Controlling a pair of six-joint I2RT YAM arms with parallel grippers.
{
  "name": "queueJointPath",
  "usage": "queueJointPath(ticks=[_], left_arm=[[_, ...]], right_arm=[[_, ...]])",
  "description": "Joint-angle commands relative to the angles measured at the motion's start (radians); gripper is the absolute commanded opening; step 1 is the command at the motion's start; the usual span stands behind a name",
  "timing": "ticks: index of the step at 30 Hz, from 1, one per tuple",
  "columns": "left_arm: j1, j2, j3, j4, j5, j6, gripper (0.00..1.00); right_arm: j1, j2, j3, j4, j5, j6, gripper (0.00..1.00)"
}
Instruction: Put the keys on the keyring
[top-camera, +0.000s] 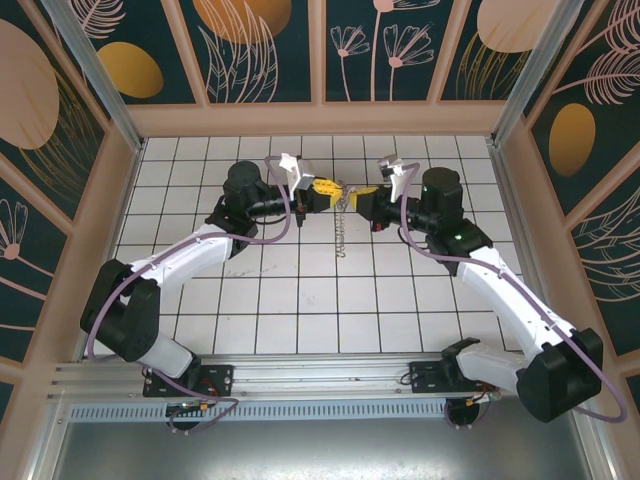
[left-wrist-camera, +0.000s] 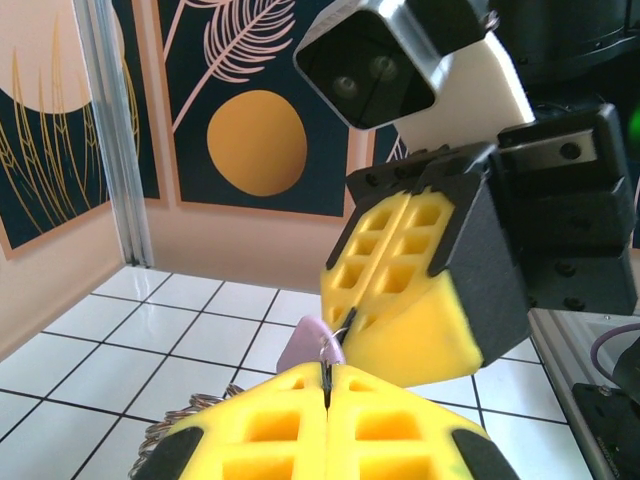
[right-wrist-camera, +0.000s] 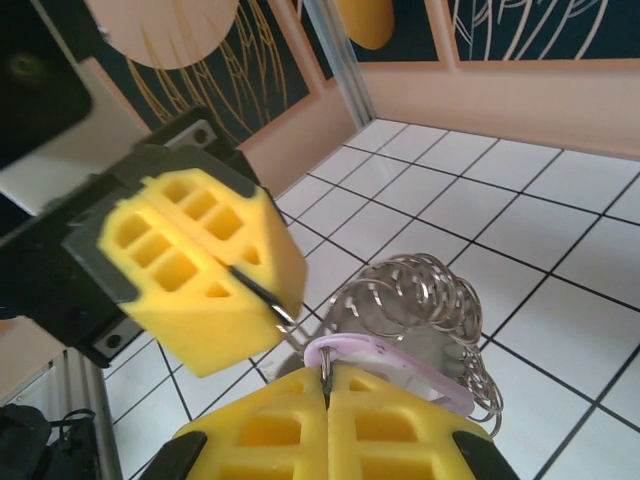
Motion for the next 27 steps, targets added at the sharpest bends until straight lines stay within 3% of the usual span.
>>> queueJointPath(ticks=[1, 17, 27], left_arm=[[-0.005, -0.006, 0.031, 0.027, 0.003, 0.021, 0.00], [-0.005, -0.019, 0.031, 0.024, 0.003, 0.020, 0.00], [-0.005, -0.051, -0.010, 0.020, -0.011, 0.025, 0.00]], right_arm=[[-0.010, -0.032, 0.010, 0.065, -0.054, -0.017, 0.00], [-0.029, -0.035, -0.022, 0.114, -0.061, 0.029, 0.00], [-0.161, 0.007, -0.111, -0.161, 0.110, 0.193, 0.00]])
